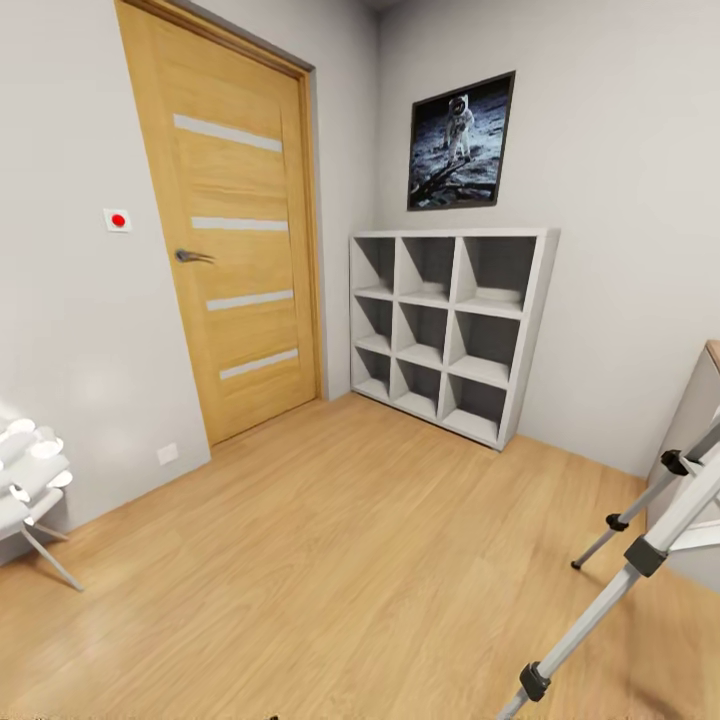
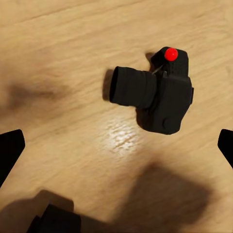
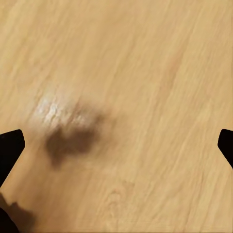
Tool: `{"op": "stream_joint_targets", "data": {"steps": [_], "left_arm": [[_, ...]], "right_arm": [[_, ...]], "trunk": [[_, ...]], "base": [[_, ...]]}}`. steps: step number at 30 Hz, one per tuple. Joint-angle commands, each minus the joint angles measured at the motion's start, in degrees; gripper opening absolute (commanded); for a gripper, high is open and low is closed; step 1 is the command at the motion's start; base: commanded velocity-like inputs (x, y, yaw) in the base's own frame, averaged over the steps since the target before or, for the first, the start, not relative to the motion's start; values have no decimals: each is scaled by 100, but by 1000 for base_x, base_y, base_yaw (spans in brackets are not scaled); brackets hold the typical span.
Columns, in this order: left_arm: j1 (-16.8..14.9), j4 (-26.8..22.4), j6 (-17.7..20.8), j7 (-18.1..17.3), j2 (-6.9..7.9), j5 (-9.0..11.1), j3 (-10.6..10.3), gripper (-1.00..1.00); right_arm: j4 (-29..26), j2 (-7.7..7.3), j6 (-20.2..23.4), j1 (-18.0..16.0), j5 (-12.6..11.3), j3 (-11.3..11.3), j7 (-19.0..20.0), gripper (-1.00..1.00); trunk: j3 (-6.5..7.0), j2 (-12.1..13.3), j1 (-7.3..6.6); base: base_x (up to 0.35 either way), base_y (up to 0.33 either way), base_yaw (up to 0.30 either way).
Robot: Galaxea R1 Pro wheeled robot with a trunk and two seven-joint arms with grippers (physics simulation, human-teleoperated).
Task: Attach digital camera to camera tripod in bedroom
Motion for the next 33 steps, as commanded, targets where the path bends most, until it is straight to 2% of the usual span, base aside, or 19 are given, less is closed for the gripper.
{"op": "stream_joint_targets", "data": {"steps": [1, 31, 33], "left_arm": [[1, -13, 38, 6, -3, 58, 10, 100], [1, -13, 37, 6, -3, 58, 10, 100], [1, -13, 37, 6, -4, 58, 10, 100]], "right_arm": [[4, 1, -19, -3, 4, -17, -4, 100], [4, 8, -22, -4, 3, -17, -22, 100], [4, 7, -22, -6, 3, -17, -19, 100]], "trunk": [[-23, -44, 22], [-562, -1247, 681], [-606, -1250, 686]], "base": [[0, 0, 0], [0, 0, 0], [0, 0, 0]]}}
